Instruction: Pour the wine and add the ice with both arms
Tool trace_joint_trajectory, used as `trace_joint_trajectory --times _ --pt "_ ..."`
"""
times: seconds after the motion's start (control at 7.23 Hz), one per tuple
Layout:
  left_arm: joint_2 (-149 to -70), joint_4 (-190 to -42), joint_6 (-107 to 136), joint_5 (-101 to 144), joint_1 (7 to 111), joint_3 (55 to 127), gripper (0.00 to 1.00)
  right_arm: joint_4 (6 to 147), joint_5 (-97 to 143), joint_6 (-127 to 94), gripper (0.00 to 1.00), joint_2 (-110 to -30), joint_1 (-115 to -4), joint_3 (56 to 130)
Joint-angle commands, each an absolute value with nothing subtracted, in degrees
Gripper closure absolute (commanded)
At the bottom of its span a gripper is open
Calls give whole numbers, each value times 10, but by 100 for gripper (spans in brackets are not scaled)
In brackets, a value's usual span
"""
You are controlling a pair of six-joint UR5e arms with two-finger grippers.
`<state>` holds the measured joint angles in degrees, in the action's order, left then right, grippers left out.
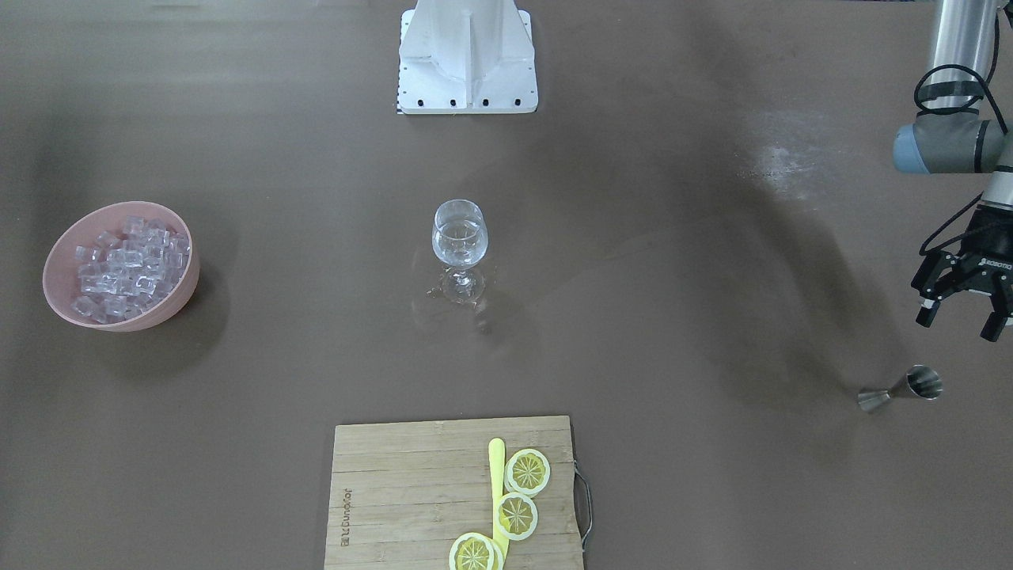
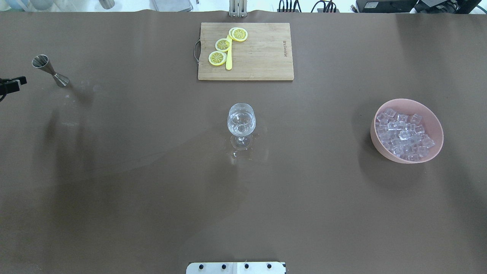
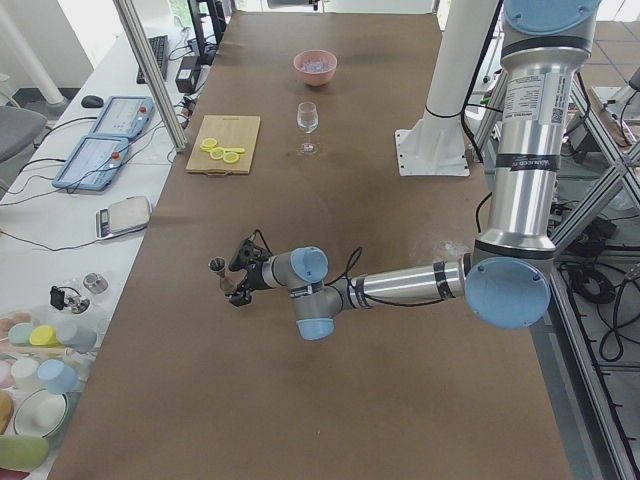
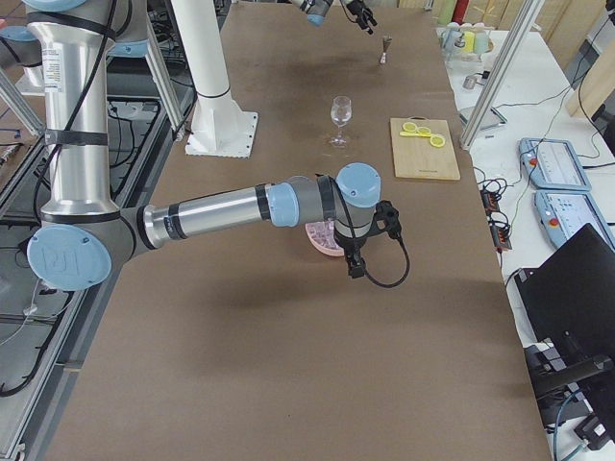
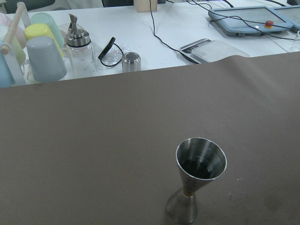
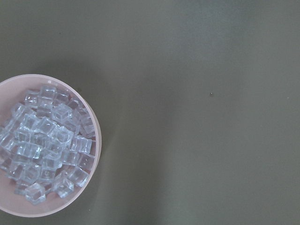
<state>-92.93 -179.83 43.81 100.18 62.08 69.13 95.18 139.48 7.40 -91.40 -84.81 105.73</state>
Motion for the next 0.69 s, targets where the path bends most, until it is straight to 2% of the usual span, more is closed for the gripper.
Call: trace_joint_trajectory --times 0.0,0.55 --pt "-929 -1825 448 929 578 686 2 952 1396 74 0 -914 -848 1058" --pt "-964 -1821 449 822 512 663 2 952 1395 73 0 -915 -848 1057"
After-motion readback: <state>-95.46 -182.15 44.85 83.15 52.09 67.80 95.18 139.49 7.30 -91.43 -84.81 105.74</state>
